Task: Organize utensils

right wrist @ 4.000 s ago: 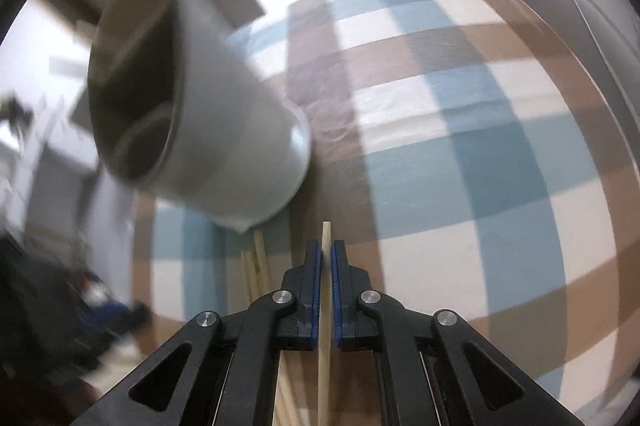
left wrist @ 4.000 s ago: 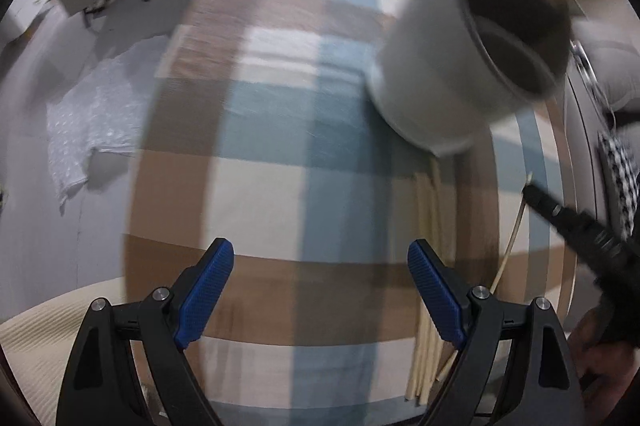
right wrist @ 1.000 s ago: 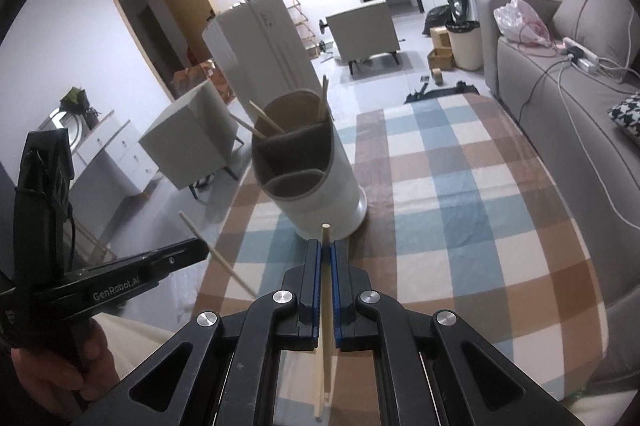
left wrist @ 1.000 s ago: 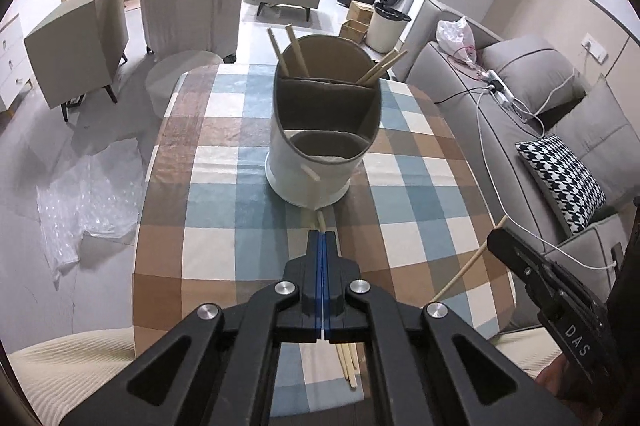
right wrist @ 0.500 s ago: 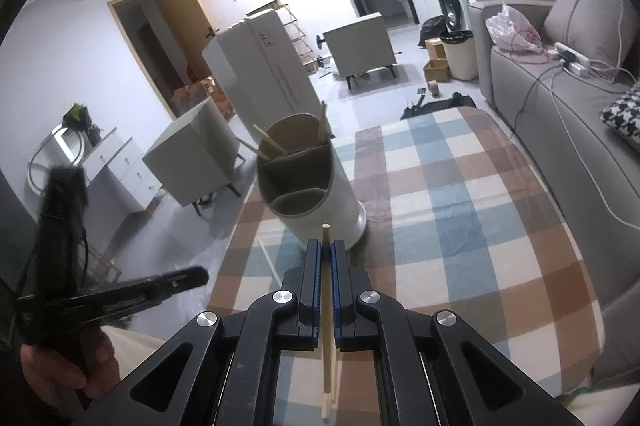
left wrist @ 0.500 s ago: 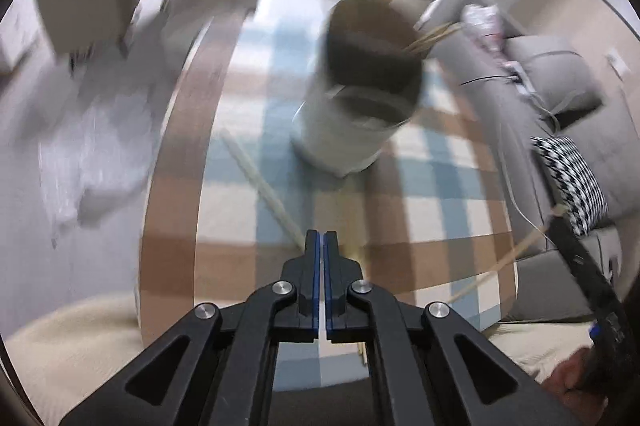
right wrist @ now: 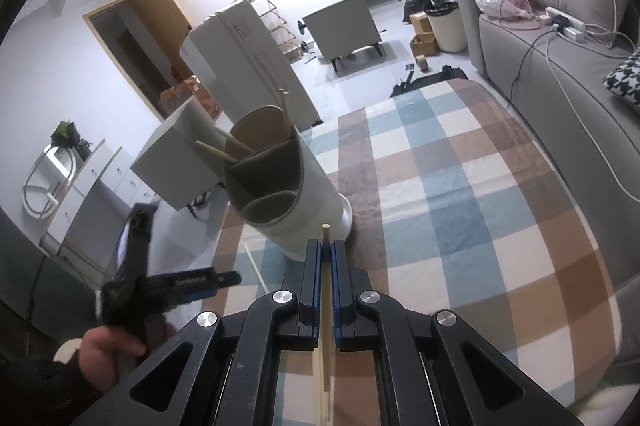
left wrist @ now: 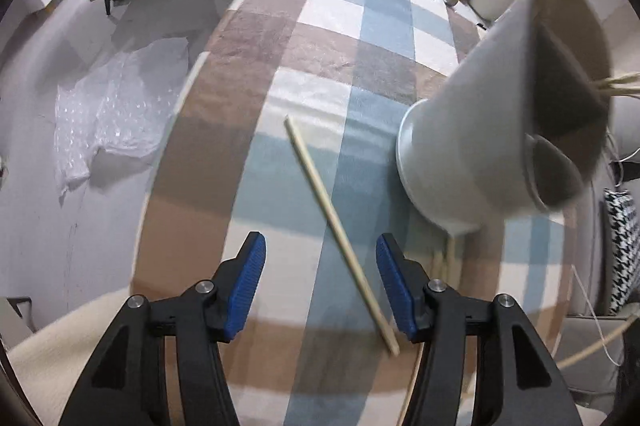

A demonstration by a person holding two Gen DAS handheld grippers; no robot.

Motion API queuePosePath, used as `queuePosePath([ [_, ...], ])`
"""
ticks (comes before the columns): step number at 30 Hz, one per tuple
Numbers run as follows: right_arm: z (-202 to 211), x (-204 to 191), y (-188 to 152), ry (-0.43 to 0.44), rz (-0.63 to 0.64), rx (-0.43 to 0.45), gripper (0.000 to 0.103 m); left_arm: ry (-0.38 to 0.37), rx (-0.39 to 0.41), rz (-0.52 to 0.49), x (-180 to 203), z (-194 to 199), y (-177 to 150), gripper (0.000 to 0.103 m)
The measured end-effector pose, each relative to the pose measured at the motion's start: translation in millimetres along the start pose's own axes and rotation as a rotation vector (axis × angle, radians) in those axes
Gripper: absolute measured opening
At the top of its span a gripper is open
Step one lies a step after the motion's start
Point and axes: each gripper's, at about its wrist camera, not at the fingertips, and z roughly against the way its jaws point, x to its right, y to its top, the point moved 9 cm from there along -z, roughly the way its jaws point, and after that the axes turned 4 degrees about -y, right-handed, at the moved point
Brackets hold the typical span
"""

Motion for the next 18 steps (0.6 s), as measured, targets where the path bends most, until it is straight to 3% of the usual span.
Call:
queuePosePath([
  [6, -13.8, 6.5, 5.3, 0.001, -0.01, -0.023, 0.004, 0.167, -0.036, -0.025, -14.1, -29.9, 4.2, 0.052],
  [7, -16.4, 7.8, 5.7, 0.003, -0.017, -0.029, 0.004, 0.165, 0.004, -0.036, -12.8, -26.9, 6.8, 0.053],
  [11, -19.6, 8.3, 5.9, 0.009, -0.033, -0.041, 0.004, 0.181, 0.022, -0.034, -12.8, -24.8, 6.7, 0.049],
  [12, -19.1, 7.2, 5.7, 0.01, -0.03, -0.04, 0.004, 0.178, 0.03, -0.037, -11.4, -24.5, 8.0, 0.033],
  [13, -18.3, 6.0, 5.3, 0.01, -0.025, -0.039, 0.004, 0.171, 0.04, -0.042, -9.4, -22.9, 8.2, 0.004],
  [14, -18.0, 5.5, 5.3, 0.01, -0.022, -0.038, 0.004, 0.13, 0.032, -0.028, -8.2, -21.7, 5.6, 0.0],
  [18, -14.3, 2.5, 3.7, 0.003, -0.001, -0.029, 0.004, 0.044, 0.05, 0.011, -4.7, -16.1, 3.4, 0.0],
])
